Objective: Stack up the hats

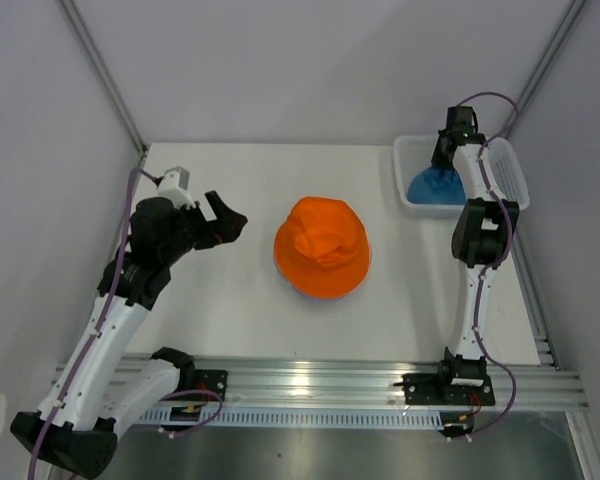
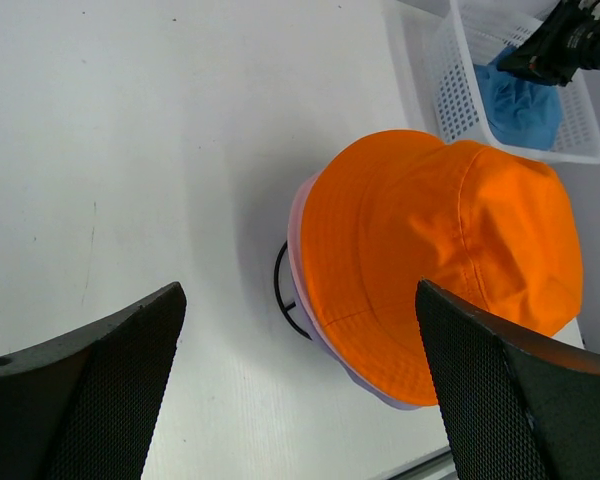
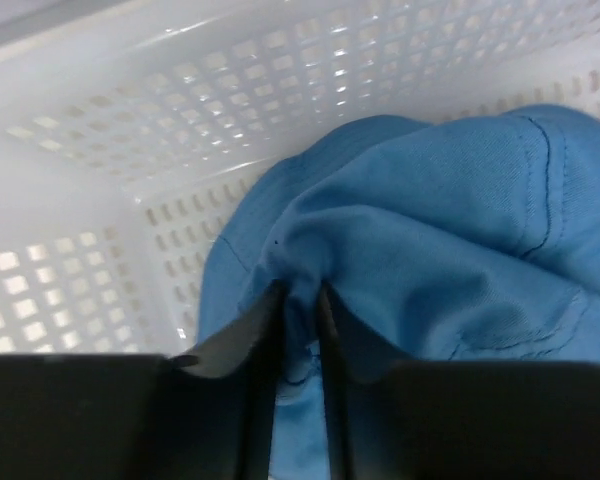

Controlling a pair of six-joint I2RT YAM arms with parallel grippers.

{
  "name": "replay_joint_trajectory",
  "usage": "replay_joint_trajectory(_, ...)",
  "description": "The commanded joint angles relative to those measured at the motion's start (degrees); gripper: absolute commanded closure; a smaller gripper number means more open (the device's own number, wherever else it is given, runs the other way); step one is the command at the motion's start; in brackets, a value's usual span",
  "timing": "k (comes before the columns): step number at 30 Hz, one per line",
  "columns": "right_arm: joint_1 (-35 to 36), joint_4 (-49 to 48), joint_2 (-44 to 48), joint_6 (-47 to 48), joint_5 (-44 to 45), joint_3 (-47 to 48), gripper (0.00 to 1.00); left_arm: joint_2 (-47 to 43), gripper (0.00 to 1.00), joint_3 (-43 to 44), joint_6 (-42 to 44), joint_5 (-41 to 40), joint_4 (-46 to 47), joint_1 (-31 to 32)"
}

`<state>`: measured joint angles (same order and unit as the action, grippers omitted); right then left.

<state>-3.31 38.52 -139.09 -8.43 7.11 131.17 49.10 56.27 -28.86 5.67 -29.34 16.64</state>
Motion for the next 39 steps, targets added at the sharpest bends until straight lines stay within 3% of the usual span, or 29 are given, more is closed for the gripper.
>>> replay_joint_trajectory(1, -0.47, -1.17, 0.39, 1.04, 3.43, 2.77, 0.85, 0.29, 0.01, 2.44, 0.56, 0.21, 0.6, -0.38)
replay_joint_trajectory(2, -0.47, -1.08, 0.83, 1.13, 3.78, 2.77, 0.94, 0.29, 0.0, 2.44, 0.47, 0.39, 0.69, -0.38)
replay_joint_trajectory(4, -0.38, -0.99, 2.76, 1.48, 3.78, 2.68, 1.0, 0.21, 0.0, 2.18, 0.12, 0.92, 0.87, -0.39)
replay_joint_trajectory(13, 1.64, 1.73, 16.89, 5.17, 4.67, 7.78, 1.0, -2.87, 0.0, 1.04, -0.14, 2.41, 1.48, -0.47)
replay_joint_trajectory(21, 3.92, 2.95, 31.58, 2.37, -8.78, 7.87, 1.0, -4.63, 0.0, 0.51, -0.49, 4.61, 0.78, -0.47)
replay_joint_trajectory(29, 20.43, 7.89, 40.9, 3.42, -10.02, 4.1, 1.0, -5.51, 0.0, -1.08, -1.46, 3.29, -0.8, -0.47)
replay_joint_trajectory(31, 30.76, 7.62, 44.06, 4.64, -7.4, 0.77, 1.0, -6.12, 0.0, -1.34, -1.55, 3.82, -0.89, -0.47)
replay_joint_trajectory(39, 42.5, 14.54, 41.88, 6.58, -2.55, 3.29, 1.0, -9.28, 0.01, 0.77, 0.12, 1.54, -5.02, -0.47)
